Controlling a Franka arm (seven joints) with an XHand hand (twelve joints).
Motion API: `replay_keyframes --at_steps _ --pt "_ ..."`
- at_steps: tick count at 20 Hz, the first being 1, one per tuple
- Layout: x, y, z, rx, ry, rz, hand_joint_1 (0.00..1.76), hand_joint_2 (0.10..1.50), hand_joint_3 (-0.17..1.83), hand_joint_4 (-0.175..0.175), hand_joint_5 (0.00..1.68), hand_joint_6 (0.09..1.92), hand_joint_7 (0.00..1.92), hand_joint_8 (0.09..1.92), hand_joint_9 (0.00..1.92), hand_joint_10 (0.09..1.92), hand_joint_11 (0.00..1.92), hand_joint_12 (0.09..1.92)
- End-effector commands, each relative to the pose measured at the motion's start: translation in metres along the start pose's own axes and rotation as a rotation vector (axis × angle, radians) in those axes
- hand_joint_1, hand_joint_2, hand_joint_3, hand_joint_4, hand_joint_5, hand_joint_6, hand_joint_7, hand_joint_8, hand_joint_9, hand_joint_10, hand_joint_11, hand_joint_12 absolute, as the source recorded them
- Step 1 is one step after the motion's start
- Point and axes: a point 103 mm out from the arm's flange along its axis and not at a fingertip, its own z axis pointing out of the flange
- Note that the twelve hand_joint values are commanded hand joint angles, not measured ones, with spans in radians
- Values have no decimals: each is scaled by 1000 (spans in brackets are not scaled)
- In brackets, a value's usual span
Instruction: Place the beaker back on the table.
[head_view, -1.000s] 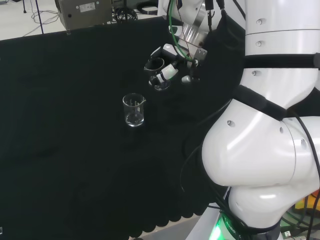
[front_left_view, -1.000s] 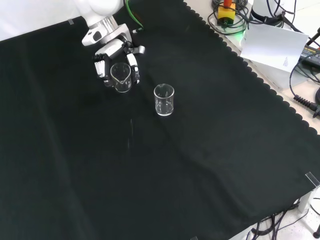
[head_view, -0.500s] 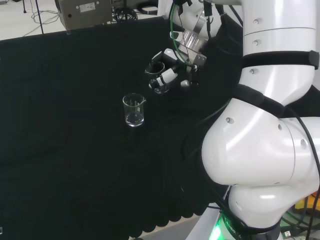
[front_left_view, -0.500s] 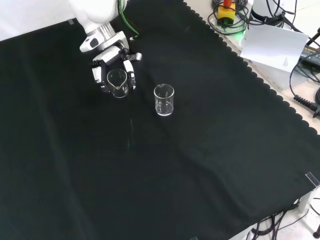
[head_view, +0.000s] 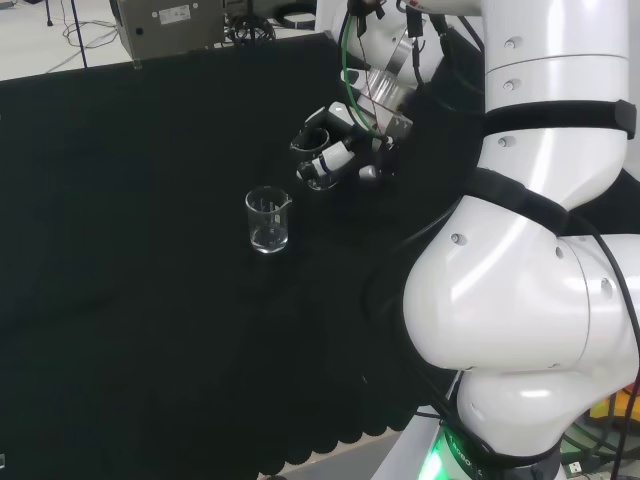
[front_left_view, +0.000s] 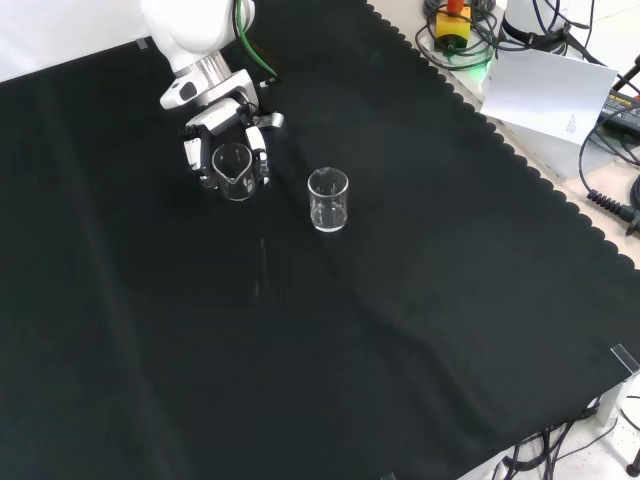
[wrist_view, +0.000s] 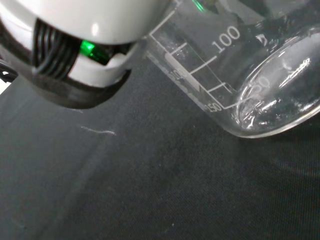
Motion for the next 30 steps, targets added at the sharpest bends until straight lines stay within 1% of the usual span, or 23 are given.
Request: replay_keyframes --at_steps 1,3,4,5,6,8,9,10,11,13,14,15,17,19,21,23,24,25,27,28,29,30 --pt "0 -2 3 6 -2 10 1438 530 846 -175 1172 822 1311 777 1410 581 1184 747" --pt "-3 -7 0 5 -16 26 1434 554 809 -169 1167 836 1294 786 1398 564 1176 750" --pt "-5 -8 1 -9 -103 121 1429 586 760 -158 1159 850 1275 793 1381 548 1166 756" --pt "-5 -7 3 5 -160 166 1424 624 702 -143 1148 865 1251 801 1364 535 1155 766" --pt "-1 -4 8 11 -163 158 1418 663 642 -129 1137 879 1226 810 1349 525 1146 778" --pt "3 -3 11 8 -117 123 1409 731 535 -109 1117 900 1180 830 1325 516 1137 806" --pt "5 -2 13 5 -102 116 1350 782 482 -51 1100 913 1159 833 1285 506 1141 834" --pt "3 -5 12 0 -85 108 1303 830 423 -5 1087 918 1144 831 1251 504 1139 869" --pt "2 -6 11 -4 -69 102 1275 865 372 22 1080 916 1136 824 1228 509 1135 896" --pt "0 -9 10 -6 -41 90 1203 896 331 -78 1081 890 1065 795 1169 501 1057 962" --pt "-1 -11 9 -5 -32 84 1179 904 321 -90 1079 888 1027 783 1137 490 999 1002" --pt "-2 -12 9 -4 -25 80 1163 910 314 -86 1077 888 1001 776 1116 482 955 1037" --pt "-4 -14 6 -1 -16 69 1143 926 294 -64 1066 902 951 766 1079 467 876 1093" --pt "-4 -16 4 1 -12 59 1136 933 284 -57 1061 907 929 761 1063 461 844 1114" --pt "-3 -17 -1 -9 7 57 1132 939 273 -48 1059 908 918 759 1055 458 828 1127" --pt "-3 -18 -1 -2 21 51 1129 945 261 -40 1058 908 913 758 1052 456 818 1137" --pt "-3 -19 -1 3 30 48 1120 954 244 -19 1055 909 893 755 1036 455 785 1157" --pt "-2 -19 -1 6 39 46 1115 879 314 -10 987 898 858 751 994 465 724 1188" --pt "-3 -22 0 19 48 46 1089 688 564 -18 836 912 765 760 883 513 580 1262" --pt "-2 -23 1 27 52 51 1067 621 648 -31 742 919 693 769 820 543 507 1293" --pt "-3 -24 1 36 57 57 1048 576 696 -45 641 909 629 776 765 570 444 1321" --pt "-3 -25 2 40 59 62 1032 547 710 -58 529 863 564 778 711 593 379 1347"
